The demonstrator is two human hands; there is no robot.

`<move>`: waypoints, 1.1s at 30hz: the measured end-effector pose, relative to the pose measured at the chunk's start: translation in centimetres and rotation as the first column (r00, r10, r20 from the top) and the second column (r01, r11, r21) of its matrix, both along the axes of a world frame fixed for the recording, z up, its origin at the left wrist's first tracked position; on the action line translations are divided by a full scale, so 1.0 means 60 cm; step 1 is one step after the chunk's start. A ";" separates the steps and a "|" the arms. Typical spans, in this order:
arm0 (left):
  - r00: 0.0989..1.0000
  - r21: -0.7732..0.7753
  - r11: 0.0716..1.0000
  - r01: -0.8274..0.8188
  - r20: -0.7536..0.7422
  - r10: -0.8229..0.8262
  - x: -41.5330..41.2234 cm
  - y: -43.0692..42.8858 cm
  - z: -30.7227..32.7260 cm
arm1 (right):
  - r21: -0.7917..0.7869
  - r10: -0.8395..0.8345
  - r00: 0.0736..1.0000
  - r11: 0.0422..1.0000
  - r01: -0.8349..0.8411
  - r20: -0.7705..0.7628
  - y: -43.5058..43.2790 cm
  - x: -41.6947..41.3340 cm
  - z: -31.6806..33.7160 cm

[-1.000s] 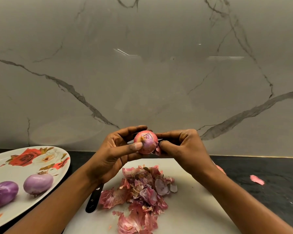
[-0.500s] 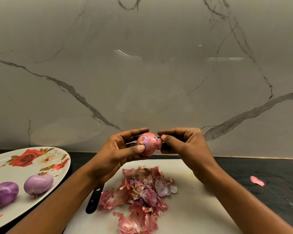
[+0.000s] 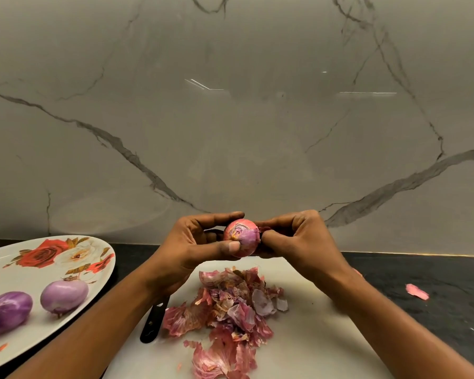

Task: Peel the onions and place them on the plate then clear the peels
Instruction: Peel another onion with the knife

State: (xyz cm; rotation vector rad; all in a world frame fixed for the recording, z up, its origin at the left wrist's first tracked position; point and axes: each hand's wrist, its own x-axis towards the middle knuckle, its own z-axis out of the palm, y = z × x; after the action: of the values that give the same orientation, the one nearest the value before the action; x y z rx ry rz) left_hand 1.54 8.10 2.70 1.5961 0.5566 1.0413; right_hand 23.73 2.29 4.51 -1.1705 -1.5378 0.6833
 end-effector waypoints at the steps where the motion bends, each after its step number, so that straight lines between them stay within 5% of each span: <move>1: 1.000 -0.007 1.000 0.009 0.006 -0.009 0.000 0.000 0.000 | -0.002 -0.006 1.000 1.000 0.006 -0.008 0.001 0.002 0.000; 5: 1.000 -0.023 1.000 0.018 0.021 -0.018 0.000 0.000 0.001 | -0.003 -0.004 1.000 1.000 0.004 0.003 -0.001 0.000 0.001; 11: 0.996 -0.042 0.999 -0.006 0.091 0.010 -0.001 0.006 0.002 | -0.043 0.040 0.976 0.998 -0.050 -0.216 -0.003 -0.001 0.008; 17: 0.992 -0.042 0.996 -0.076 0.097 0.080 0.001 0.008 0.000 | 0.027 -0.001 1.000 1.000 0.001 -0.011 0.001 -0.006 -0.003; 25: 0.987 -0.028 0.992 -0.122 0.099 0.124 0.001 0.002 0.006 | 0.056 0.001 0.997 0.998 0.003 -0.077 0.004 -0.001 0.000; 33: 0.984 -0.081 0.997 0.013 0.180 0.001 -0.003 0.009 0.003 | 0.045 -0.081 0.983 0.995 0.090 -0.165 0.004 0.007 0.005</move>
State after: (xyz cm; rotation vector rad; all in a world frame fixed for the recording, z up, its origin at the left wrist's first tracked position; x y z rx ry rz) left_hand 1.39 8.63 2.88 1.4140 0.4651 1.1312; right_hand 24.12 2.56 4.79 -1.1071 -1.3530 0.6610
